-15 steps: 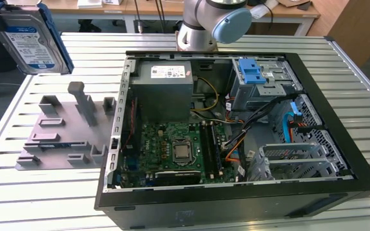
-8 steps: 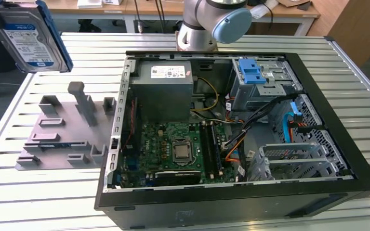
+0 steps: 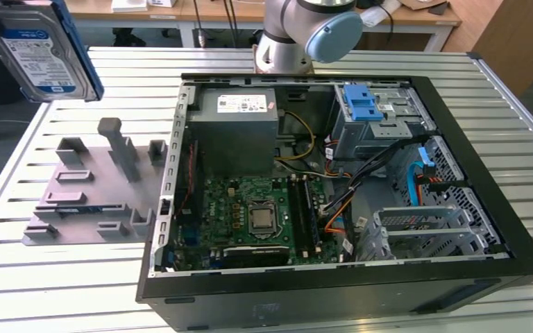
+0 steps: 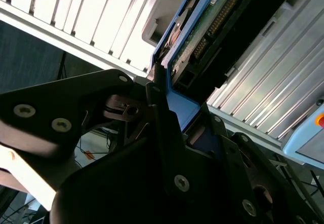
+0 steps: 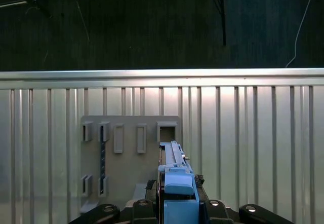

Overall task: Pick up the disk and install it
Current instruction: 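Pick up the disk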

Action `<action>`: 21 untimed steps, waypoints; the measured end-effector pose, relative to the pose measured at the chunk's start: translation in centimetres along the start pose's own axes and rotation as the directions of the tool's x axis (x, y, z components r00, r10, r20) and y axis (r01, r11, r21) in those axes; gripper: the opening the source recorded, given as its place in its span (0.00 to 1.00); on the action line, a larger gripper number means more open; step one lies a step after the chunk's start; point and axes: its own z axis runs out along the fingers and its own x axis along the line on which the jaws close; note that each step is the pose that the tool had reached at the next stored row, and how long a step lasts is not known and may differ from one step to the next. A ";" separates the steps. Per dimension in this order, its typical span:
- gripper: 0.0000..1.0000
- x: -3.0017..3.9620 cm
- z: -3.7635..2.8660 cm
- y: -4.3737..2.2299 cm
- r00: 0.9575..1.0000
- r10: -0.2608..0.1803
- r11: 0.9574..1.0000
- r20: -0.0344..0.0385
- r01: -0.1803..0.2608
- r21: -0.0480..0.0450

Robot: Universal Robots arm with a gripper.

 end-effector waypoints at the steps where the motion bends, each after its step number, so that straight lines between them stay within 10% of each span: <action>1: 0.36 0.00 -0.09 0.00 1.000 0.000 1.000 0.000 0.000 0.000; 21: 0.36 -0.01 -1.86 0.00 1.000 0.000 1.000 0.000 0.000 0.002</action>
